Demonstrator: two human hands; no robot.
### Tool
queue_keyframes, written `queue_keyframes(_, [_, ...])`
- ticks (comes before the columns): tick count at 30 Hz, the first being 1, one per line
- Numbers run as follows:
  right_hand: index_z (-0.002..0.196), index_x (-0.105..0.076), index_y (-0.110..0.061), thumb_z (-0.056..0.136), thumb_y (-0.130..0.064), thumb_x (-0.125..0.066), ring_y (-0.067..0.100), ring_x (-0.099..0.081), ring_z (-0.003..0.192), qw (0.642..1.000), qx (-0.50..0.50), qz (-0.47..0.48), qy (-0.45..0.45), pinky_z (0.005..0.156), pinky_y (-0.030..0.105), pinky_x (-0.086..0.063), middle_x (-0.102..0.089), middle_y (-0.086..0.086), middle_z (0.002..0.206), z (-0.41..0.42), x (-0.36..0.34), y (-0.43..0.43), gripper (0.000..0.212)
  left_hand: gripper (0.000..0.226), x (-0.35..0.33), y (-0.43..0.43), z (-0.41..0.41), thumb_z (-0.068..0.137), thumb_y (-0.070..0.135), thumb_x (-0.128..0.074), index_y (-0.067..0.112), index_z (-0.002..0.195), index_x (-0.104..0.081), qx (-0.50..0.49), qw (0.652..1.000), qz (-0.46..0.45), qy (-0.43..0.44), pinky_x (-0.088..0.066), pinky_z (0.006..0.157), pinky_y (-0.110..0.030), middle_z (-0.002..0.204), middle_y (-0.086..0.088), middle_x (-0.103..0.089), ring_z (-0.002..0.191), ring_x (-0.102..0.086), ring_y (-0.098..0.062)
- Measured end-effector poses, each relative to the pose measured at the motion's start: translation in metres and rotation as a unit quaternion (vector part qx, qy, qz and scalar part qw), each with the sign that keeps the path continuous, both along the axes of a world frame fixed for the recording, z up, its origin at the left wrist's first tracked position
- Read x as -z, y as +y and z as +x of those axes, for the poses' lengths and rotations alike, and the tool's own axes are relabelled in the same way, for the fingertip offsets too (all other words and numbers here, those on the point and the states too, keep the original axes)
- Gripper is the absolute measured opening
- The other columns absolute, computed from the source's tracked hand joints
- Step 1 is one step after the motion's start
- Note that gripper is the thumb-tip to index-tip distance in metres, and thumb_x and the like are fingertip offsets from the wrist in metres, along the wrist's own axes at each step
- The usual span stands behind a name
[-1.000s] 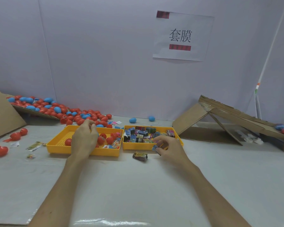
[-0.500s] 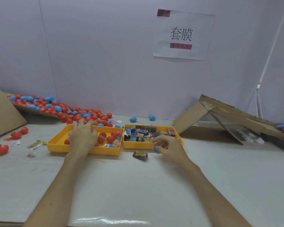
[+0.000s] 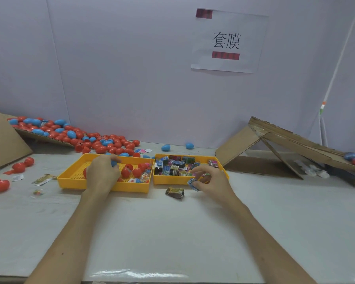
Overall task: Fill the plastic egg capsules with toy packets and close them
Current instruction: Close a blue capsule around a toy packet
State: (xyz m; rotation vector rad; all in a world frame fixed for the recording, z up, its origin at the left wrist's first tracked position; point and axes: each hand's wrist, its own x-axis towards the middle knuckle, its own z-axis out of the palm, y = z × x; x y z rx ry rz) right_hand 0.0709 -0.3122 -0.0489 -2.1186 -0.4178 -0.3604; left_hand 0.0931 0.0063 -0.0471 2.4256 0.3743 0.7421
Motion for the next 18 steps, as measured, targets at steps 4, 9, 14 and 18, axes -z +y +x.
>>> queue_keyframes(4, [0.091,-0.071,-0.035,0.080,-0.002,-0.079,0.015,-0.070,0.067,1.000,-0.007,0.028,0.000,0.067,0.021,-0.054,-0.068,-0.004,0.080,0.000,0.000,0.001,0.036,0.017,-0.014,-0.020,-0.013,0.100,0.015,-0.063,0.012,0.114,-0.071,0.088,0.978,-0.047,-0.184,-0.055,0.078,-0.028,0.108,-0.009,-0.070,0.092,-0.063,-0.019])
queue_keyframes(9, [0.091,-0.075,-0.029,0.082,-0.001,-0.077,0.004,-0.069,0.087,0.996,-0.013,0.083,0.015,0.066,0.015,-0.051,-0.074,-0.003,0.092,-0.001,-0.004,0.001,0.029,0.030,-0.018,-0.079,-0.033,0.106,0.027,-0.050,0.017,0.079,-0.060,0.269,0.932,-0.179,-0.166,-0.039,0.052,-0.026,0.065,0.011,-0.054,0.057,-0.048,-0.005])
queue_keyframes(14, [0.100,-0.075,-0.017,0.088,0.003,-0.070,0.007,-0.072,0.084,0.978,-0.044,0.189,0.070,0.069,0.015,-0.051,-0.077,0.000,0.090,-0.002,-0.008,-0.001,0.025,0.019,-0.002,-0.110,-0.043,0.104,0.035,-0.052,0.025,0.089,-0.055,0.377,0.907,-0.183,-0.046,-0.041,0.058,-0.019,0.072,0.011,-0.055,0.060,-0.047,-0.001])
queue_keyframes(18, [0.103,-0.073,-0.015,0.089,0.007,-0.066,0.010,-0.071,0.082,0.961,-0.069,0.245,0.107,0.069,0.019,-0.054,-0.074,0.003,0.086,0.000,-0.008,-0.001,0.027,0.004,0.002,-0.113,-0.043,0.101,0.028,-0.060,0.027,0.098,-0.062,0.424,0.893,-0.152,0.009,-0.045,0.061,-0.015,0.097,0.002,-0.063,0.068,-0.055,-0.002])
